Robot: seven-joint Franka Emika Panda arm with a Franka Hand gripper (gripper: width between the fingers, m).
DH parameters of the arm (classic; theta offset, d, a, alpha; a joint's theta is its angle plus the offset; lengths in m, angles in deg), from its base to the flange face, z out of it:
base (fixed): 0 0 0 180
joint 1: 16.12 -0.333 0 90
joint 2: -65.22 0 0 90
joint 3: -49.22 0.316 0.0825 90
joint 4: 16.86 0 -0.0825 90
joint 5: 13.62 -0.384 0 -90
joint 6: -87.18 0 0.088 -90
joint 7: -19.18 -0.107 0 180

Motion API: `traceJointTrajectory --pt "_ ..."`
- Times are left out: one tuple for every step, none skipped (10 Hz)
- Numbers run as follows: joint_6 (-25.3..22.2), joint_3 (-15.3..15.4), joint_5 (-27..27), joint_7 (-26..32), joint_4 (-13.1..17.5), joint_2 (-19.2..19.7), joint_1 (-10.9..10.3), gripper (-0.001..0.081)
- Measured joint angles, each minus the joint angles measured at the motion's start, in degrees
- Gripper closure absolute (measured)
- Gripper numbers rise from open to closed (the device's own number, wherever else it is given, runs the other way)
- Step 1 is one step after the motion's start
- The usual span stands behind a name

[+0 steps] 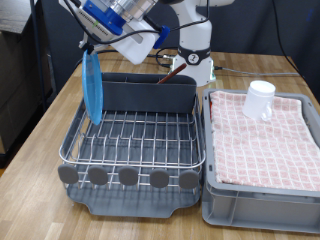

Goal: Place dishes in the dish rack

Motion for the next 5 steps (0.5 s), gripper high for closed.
traceJointTrajectory --pt "0.9 0.0 0.8 -0.9 -0.4 0.4 0.0 0.0786" --pt "1.5 -0.1 1.6 -1.7 -0.7 0.8 0.0 0.0786" --pt "1.9 -0.1 2.0 -2.4 -0.9 1.1 0.0 0.0786" --pt "2.4 -0.1 2.5 -3.1 -1.1 1.5 0.0 0.0786" --pt "3.0 -0.2 2.8 -3.8 -1.3 1.9 0.0 0.0786"
